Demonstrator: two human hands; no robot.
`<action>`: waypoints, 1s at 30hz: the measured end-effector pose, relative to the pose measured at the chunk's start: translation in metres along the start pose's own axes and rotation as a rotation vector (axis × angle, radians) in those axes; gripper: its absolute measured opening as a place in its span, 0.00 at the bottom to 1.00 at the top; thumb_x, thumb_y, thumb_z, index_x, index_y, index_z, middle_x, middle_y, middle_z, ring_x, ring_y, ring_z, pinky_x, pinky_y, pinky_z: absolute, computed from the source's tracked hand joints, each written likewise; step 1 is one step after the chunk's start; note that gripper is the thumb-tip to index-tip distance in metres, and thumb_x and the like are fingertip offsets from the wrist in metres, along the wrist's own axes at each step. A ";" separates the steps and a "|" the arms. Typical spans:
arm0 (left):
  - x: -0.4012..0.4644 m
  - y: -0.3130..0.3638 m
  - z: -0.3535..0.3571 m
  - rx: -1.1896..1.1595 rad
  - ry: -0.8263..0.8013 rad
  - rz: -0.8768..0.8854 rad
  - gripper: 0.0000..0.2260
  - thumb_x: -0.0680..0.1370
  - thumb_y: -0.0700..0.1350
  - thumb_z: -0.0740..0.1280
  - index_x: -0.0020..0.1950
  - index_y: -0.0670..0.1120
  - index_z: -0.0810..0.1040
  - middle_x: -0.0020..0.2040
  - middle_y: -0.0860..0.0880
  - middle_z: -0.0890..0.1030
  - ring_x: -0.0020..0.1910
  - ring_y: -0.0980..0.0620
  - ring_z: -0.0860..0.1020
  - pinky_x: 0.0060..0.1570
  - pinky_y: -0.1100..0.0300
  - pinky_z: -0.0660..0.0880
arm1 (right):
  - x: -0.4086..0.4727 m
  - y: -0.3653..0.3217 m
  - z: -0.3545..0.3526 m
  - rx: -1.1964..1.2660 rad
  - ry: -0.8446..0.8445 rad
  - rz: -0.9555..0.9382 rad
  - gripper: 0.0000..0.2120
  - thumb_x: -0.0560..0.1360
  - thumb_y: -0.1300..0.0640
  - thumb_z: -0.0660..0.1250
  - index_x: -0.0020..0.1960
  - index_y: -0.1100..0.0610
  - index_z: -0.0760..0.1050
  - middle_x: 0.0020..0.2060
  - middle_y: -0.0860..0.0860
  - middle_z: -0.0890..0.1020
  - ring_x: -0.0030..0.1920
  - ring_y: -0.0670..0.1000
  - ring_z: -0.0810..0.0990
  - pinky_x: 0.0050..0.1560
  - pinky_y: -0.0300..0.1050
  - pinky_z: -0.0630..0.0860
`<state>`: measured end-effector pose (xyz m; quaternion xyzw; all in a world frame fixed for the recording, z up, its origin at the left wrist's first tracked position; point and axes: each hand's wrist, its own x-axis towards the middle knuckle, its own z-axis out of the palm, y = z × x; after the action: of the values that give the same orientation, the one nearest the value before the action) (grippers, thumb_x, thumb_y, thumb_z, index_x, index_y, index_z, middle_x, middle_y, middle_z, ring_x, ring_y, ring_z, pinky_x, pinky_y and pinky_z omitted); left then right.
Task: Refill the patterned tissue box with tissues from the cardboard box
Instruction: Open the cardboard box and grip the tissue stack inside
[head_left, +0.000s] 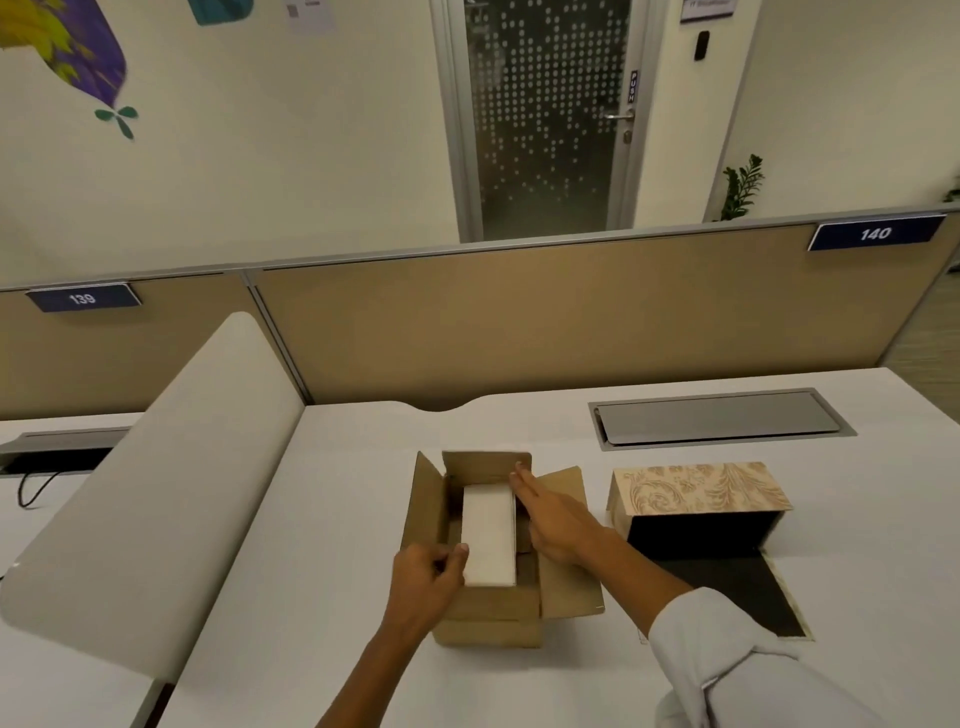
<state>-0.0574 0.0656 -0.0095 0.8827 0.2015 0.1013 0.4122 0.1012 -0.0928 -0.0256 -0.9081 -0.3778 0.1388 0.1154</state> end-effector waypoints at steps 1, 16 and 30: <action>-0.002 -0.003 -0.004 0.026 -0.053 -0.032 0.19 0.75 0.47 0.72 0.25 0.45 0.73 0.24 0.48 0.76 0.24 0.54 0.75 0.30 0.57 0.75 | 0.005 0.001 0.000 0.010 0.012 0.025 0.35 0.80 0.61 0.60 0.80 0.54 0.45 0.81 0.50 0.44 0.49 0.52 0.80 0.50 0.41 0.78; -0.024 -0.061 0.020 0.514 -0.239 -0.054 0.40 0.61 0.73 0.70 0.64 0.47 0.73 0.81 0.50 0.45 0.79 0.46 0.45 0.74 0.53 0.58 | 0.041 -0.057 0.036 0.324 0.321 0.497 0.28 0.77 0.46 0.65 0.71 0.57 0.64 0.66 0.54 0.74 0.56 0.52 0.79 0.52 0.43 0.80; -0.022 -0.067 0.019 0.545 -0.223 -0.021 0.40 0.62 0.77 0.64 0.61 0.49 0.75 0.80 0.52 0.46 0.79 0.49 0.46 0.71 0.56 0.66 | 0.060 -0.058 0.052 0.962 -0.274 0.941 0.35 0.77 0.44 0.67 0.75 0.62 0.60 0.74 0.59 0.66 0.73 0.59 0.67 0.72 0.52 0.67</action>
<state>-0.0885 0.0816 -0.0731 0.9644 0.1839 -0.0584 0.1808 0.0861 -0.0049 -0.0661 -0.7976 0.1493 0.4402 0.3844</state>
